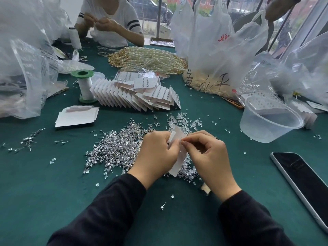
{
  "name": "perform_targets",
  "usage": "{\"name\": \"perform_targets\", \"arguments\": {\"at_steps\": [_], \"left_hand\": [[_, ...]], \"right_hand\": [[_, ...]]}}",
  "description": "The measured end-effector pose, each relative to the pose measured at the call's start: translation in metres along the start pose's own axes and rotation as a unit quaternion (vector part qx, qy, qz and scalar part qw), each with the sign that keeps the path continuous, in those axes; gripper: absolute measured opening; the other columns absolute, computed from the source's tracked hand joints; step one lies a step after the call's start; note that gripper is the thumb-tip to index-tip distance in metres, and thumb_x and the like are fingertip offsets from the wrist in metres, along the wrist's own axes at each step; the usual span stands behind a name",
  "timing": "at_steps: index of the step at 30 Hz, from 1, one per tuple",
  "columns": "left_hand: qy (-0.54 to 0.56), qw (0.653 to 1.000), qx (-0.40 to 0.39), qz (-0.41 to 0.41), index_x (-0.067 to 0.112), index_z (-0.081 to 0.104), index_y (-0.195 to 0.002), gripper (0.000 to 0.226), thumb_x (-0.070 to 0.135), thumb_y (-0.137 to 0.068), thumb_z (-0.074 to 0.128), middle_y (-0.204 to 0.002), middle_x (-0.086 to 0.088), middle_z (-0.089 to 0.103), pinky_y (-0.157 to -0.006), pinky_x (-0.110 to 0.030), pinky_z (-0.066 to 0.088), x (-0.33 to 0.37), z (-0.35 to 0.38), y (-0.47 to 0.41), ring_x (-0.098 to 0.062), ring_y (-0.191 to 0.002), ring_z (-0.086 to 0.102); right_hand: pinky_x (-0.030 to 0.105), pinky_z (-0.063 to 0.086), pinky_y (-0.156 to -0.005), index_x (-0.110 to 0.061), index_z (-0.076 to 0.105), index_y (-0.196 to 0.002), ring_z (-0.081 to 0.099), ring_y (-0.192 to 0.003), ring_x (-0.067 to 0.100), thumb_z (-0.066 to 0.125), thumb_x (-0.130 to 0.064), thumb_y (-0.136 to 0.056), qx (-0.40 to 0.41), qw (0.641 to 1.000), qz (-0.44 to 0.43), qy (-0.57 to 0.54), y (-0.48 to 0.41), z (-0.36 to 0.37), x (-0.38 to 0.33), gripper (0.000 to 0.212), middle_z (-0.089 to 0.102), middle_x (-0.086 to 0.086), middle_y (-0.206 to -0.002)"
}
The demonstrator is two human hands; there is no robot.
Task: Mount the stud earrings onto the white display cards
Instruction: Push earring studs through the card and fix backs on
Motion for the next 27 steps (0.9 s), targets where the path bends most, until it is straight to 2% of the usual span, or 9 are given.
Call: {"name": "perform_targets", "arguments": {"at_steps": [4,8,11,15,21,27], "left_hand": [[-0.010,1.000,0.002,0.010,0.017,0.033,-0.048,0.043,0.013,-0.085,0.055,-0.043,0.006,0.031,-0.042,-0.021,0.022,0.0005,-0.0007,-0.0001,-0.010,-0.040,0.028],[0.020,1.000,-0.003,0.004,0.019,0.030,-0.045,0.048,0.011,-0.086,0.054,-0.042,0.008,0.028,-0.041,-0.019,0.023,0.0001,-0.0001,-0.0003,-0.008,-0.040,0.032],[0.049,0.998,-0.021,-0.017,0.016,0.034,-0.046,0.045,0.011,-0.087,0.053,-0.044,0.006,0.031,-0.041,-0.018,0.021,-0.0039,0.0007,-0.0015,-0.008,-0.041,0.029],[0.071,0.996,-0.045,-0.043,-0.005,0.049,-0.058,0.034,0.013,-0.088,0.052,-0.054,-0.006,0.041,-0.048,-0.028,0.028,-0.0077,0.0016,-0.0041,-0.016,-0.049,0.035],[0.061,0.997,-0.049,-0.030,-0.007,0.055,-0.065,0.031,0.013,-0.088,0.053,-0.057,-0.010,0.049,-0.047,-0.027,0.031,-0.0046,0.0010,-0.0036,-0.017,-0.051,0.041],[0.050,0.998,-0.039,-0.016,-0.007,0.051,-0.061,0.033,0.013,-0.087,0.053,-0.054,-0.012,0.045,-0.046,-0.028,0.028,-0.0032,-0.0005,-0.0024,-0.018,-0.049,0.037]], "right_hand": [[0.010,0.044,-0.063,-0.008,0.072,-0.073,0.061,-0.070,0.005,0.070,0.007,-0.073,0.001,1.000,-0.006,-0.001,0.0008,0.0017,-0.0002,0.014,0.065,-0.002,-0.075],[0.013,0.047,-0.064,-0.006,0.073,-0.074,0.061,-0.070,0.006,0.070,0.007,-0.073,0.008,0.999,-0.034,0.011,0.0025,0.0026,-0.0035,0.013,0.064,-0.002,-0.074],[0.018,0.050,-0.065,-0.006,0.073,-0.075,0.061,-0.070,0.008,0.071,0.005,-0.073,0.018,0.997,-0.063,0.043,0.0038,0.0041,-0.0074,0.012,0.064,-0.001,-0.074],[0.024,0.051,-0.064,-0.009,0.069,-0.075,0.060,-0.068,0.009,0.069,-0.001,-0.076,0.014,0.996,-0.060,0.069,0.0042,0.0047,-0.0084,0.008,0.065,0.000,-0.073],[0.024,0.052,-0.064,-0.011,0.067,-0.075,0.062,-0.067,0.008,0.070,-0.002,-0.076,0.031,0.998,-0.033,0.051,0.0049,0.0003,-0.0058,0.009,0.066,-0.001,-0.072],[0.023,0.051,-0.063,-0.009,0.067,-0.072,0.060,-0.067,0.009,0.067,0.002,-0.076,0.010,0.998,-0.038,0.045,0.0042,0.0039,-0.0074,0.012,0.064,-0.003,-0.072]]}}
Point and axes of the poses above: each hand's wrist, its own y-axis away from the middle knuckle, its own z-axis out of the palm, x = y × z, the point moved 6 cm from there along -y, towards the middle knuckle
